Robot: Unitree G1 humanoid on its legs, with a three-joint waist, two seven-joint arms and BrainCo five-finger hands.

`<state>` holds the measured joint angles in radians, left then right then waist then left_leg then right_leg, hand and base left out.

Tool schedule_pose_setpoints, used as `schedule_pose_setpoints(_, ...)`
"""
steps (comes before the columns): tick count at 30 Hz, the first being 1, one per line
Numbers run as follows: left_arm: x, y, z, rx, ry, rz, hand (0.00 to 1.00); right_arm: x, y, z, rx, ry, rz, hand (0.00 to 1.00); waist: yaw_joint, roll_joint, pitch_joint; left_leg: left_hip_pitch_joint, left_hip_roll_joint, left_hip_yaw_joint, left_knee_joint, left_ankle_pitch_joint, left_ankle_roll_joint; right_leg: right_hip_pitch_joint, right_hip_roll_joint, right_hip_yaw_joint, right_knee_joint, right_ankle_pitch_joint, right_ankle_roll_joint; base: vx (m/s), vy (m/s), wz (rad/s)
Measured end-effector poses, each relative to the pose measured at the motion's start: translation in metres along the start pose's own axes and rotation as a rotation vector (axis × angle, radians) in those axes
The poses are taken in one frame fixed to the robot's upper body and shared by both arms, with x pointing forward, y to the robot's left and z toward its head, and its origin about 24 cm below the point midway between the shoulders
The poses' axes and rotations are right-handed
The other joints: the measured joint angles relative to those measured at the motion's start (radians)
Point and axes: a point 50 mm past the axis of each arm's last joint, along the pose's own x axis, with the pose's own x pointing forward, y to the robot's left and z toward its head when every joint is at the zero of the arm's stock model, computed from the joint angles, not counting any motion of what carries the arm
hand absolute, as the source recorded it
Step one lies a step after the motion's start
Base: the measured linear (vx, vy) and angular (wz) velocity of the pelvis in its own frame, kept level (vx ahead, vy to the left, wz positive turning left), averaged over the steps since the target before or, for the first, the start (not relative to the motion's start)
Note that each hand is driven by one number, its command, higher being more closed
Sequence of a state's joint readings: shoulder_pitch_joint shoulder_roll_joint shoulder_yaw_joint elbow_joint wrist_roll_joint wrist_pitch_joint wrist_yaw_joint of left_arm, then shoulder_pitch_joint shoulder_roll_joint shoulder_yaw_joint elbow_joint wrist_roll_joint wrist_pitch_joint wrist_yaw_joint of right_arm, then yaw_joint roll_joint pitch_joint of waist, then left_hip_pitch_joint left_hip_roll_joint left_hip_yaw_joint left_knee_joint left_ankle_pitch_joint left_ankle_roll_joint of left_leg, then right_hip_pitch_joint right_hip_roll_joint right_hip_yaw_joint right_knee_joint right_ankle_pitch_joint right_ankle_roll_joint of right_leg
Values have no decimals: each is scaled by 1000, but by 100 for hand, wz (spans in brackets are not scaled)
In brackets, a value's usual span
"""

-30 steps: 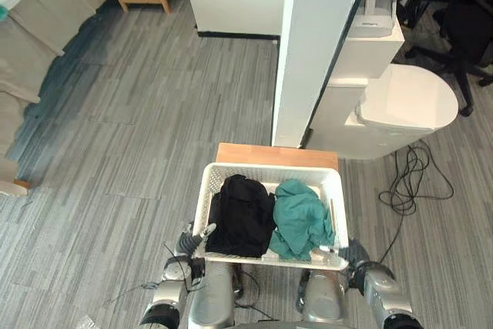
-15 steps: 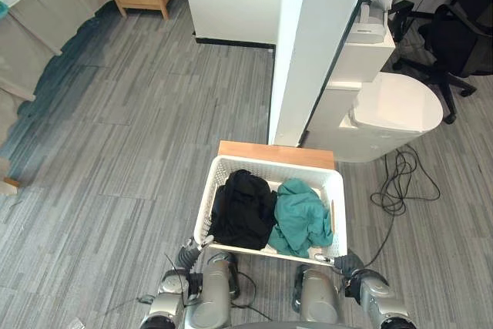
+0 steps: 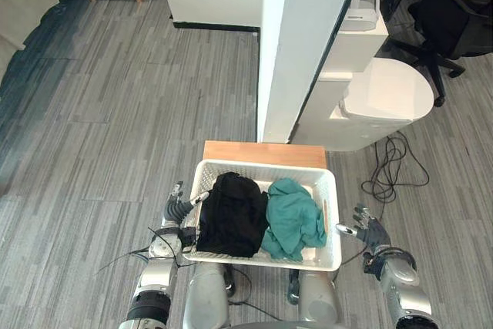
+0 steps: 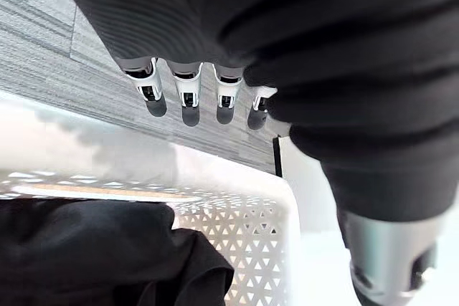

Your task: Pick up the laundry basket with both hands and put the clothes into the washing machine.

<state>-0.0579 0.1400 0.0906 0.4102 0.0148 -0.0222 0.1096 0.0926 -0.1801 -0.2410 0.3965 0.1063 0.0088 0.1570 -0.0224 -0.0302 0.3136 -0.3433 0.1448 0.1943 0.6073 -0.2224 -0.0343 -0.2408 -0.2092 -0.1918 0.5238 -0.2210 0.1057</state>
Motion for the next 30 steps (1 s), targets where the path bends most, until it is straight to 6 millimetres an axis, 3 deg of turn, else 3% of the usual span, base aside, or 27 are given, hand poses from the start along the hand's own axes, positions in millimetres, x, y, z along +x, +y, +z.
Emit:
schedule_pose_setpoints(4,0,-2,6,-2,-26,-4,0,-5,3,0,25,-17,5,0,9,0,0,-5,14,4,7,-6,-2,-5,4,0,1,-4,-5,-3,-3,-3)
schedule_pose_setpoints(16,-8,-19,-15,72,67,-51,0,-8,16,-12,31,32,32,0,22,0,1,-28,28,6,24,-27,-12,-33,3,-10,40,-27,-10,-5,-4,1)
schedule_pose_setpoints(24,12,-30,-13,144,111,-91,0,16,42,-13,28,96,116,0,37,0,4,-52,24,0,33,-22,-6,-48,-5,-21,47,-27,-10,5,1,4)
schedule_pose_setpoints(30,34,-35,8,194,93,-106,0,42,42,11,2,81,102,0,38,-2,41,-88,13,-2,39,-19,-7,-86,-20,-23,68,-27,-10,-15,3,3)
